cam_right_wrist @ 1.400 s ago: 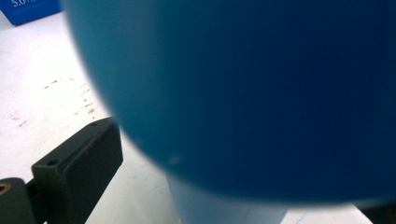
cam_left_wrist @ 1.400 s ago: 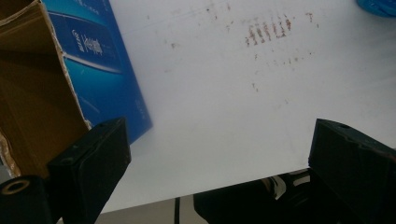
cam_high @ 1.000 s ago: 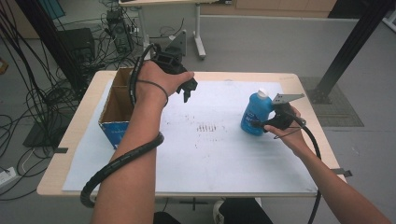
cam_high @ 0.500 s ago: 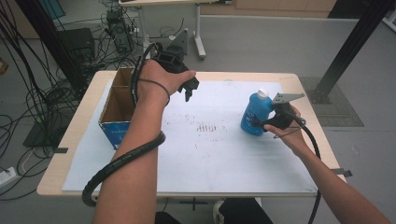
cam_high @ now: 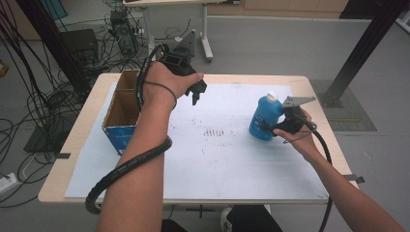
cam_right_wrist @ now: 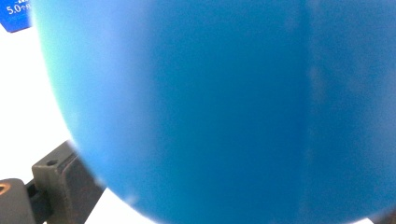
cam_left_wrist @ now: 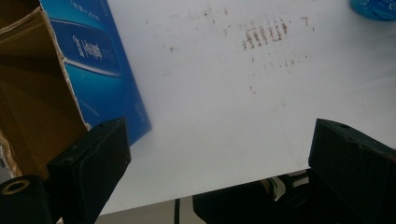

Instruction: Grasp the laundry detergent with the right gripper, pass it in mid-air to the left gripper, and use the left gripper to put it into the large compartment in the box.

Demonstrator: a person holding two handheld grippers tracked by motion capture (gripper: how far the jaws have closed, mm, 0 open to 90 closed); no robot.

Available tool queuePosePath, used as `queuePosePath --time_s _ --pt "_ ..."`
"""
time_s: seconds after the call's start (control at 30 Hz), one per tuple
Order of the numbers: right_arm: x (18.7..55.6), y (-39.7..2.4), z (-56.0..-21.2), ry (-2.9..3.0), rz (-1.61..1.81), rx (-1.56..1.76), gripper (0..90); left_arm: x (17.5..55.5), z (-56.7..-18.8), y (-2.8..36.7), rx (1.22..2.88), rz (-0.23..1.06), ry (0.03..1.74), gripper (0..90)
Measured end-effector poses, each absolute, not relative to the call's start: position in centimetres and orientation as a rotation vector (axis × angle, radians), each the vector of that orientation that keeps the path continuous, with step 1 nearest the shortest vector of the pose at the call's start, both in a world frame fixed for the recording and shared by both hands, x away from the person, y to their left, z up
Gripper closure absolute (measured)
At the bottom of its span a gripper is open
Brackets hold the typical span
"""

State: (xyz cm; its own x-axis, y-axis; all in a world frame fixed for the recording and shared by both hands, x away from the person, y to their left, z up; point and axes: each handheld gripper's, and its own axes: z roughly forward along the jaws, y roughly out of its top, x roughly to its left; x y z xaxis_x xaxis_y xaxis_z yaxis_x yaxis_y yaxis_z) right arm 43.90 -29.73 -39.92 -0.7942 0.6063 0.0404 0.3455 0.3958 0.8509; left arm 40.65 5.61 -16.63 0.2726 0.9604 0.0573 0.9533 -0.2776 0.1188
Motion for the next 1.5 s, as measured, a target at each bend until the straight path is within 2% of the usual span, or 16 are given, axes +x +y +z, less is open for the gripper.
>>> queuePosePath --time_s 1.5 --pt "43.83 -29.78 -39.75 2.364 1.356 0.836 1.5 40.71 -16.31 5.58 2.451 0.188 1.843 6.1"
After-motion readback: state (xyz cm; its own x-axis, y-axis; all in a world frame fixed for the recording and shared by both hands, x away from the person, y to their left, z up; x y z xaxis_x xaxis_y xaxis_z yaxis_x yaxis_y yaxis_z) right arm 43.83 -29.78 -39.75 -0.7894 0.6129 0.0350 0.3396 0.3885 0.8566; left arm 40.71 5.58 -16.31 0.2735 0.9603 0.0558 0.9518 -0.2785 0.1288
